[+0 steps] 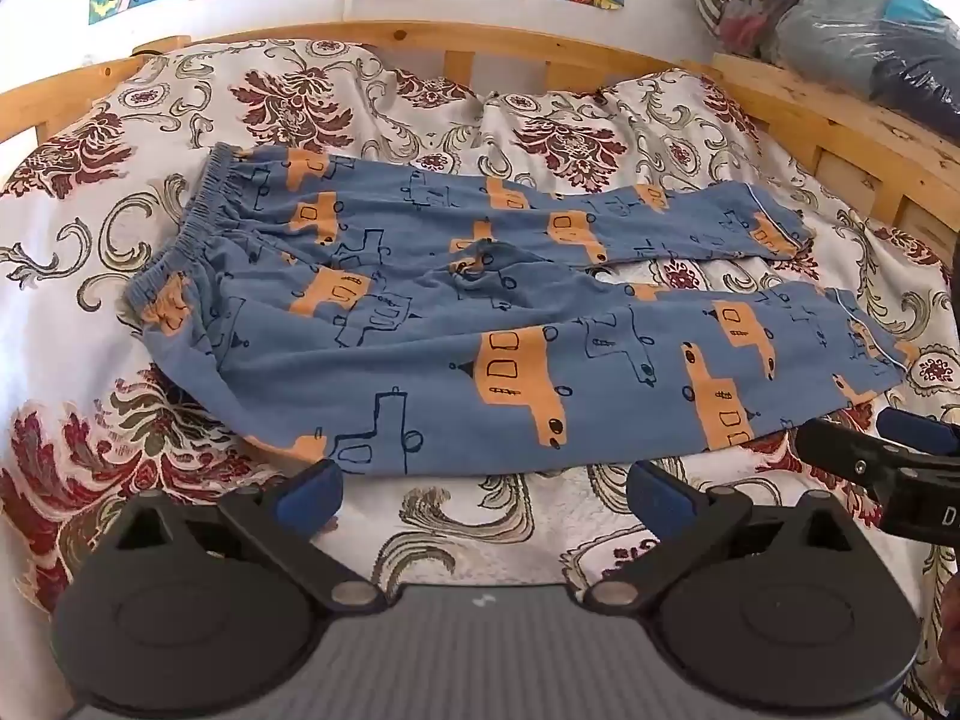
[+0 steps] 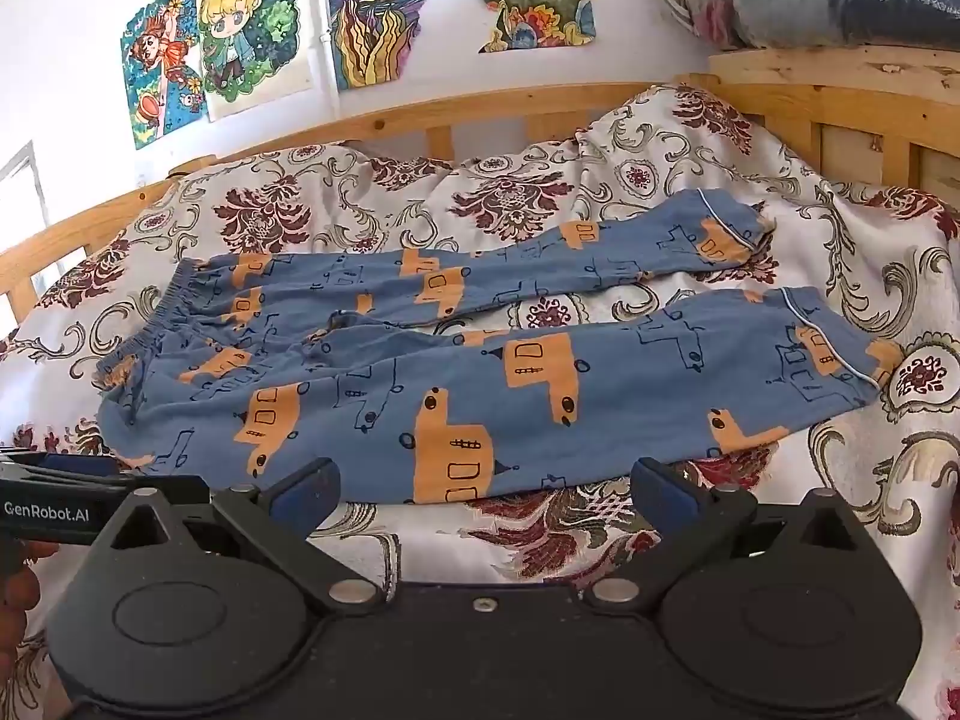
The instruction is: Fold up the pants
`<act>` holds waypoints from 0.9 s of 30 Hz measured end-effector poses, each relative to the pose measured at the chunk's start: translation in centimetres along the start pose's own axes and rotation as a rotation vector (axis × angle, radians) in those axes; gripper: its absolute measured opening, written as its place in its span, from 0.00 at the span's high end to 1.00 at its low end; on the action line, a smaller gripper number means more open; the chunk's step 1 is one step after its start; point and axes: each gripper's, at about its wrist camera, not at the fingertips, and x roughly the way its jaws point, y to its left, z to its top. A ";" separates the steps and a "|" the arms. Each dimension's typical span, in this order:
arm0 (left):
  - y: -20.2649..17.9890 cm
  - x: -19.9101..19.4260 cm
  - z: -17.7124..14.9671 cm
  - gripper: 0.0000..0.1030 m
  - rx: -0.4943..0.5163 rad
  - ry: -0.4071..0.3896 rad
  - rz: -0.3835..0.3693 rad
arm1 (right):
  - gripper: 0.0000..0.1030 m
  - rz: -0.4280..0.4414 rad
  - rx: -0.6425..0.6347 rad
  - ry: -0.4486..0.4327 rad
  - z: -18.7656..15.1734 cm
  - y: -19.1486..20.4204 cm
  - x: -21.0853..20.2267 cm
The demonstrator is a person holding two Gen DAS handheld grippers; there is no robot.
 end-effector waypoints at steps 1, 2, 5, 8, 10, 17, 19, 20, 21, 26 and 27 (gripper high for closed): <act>-0.1 0.0 -0.1 0.00 0.003 0.000 0.001 | 0.01 0.000 0.000 0.000 0.0 0.0 0.0; -0.2 -0.1 0.0 0.00 0.007 -0.001 0.002 | 0.01 0.000 0.000 0.001 0.0 0.0 0.0; -0.4 -0.2 0.0 0.00 0.015 -0.003 0.002 | 0.01 0.000 -0.002 -0.001 0.0 0.0 0.0; -0.4 -0.3 0.1 0.00 0.017 -0.006 0.002 | 0.01 0.001 -0.001 0.001 0.0 0.0 0.0; -0.4 -0.3 0.1 0.00 0.017 -0.006 0.001 | 0.01 0.001 -0.001 0.001 0.0 0.0 0.0; -0.5 -0.3 0.2 0.00 0.017 -0.007 0.004 | 0.01 -0.001 -0.001 0.001 0.0 0.0 0.0; -0.5 -0.4 0.2 0.00 0.018 -0.008 0.003 | 0.01 0.000 -0.001 0.002 0.0 -0.1 0.0; -0.5 -0.4 0.3 0.00 0.019 -0.007 0.003 | 0.01 0.000 -0.001 0.002 0.0 -0.1 0.0; -0.5 -0.4 0.3 0.00 0.019 -0.007 0.004 | 0.01 -0.001 -0.001 0.001 0.0 -0.1 0.0; -0.5 -0.4 0.3 0.00 0.018 -0.007 0.004 | 0.01 -0.001 -0.001 0.001 0.0 -0.1 0.0; -0.5 -0.4 0.3 0.00 0.018 -0.008 0.004 | 0.01 -0.001 -0.001 0.001 0.0 0.0 0.0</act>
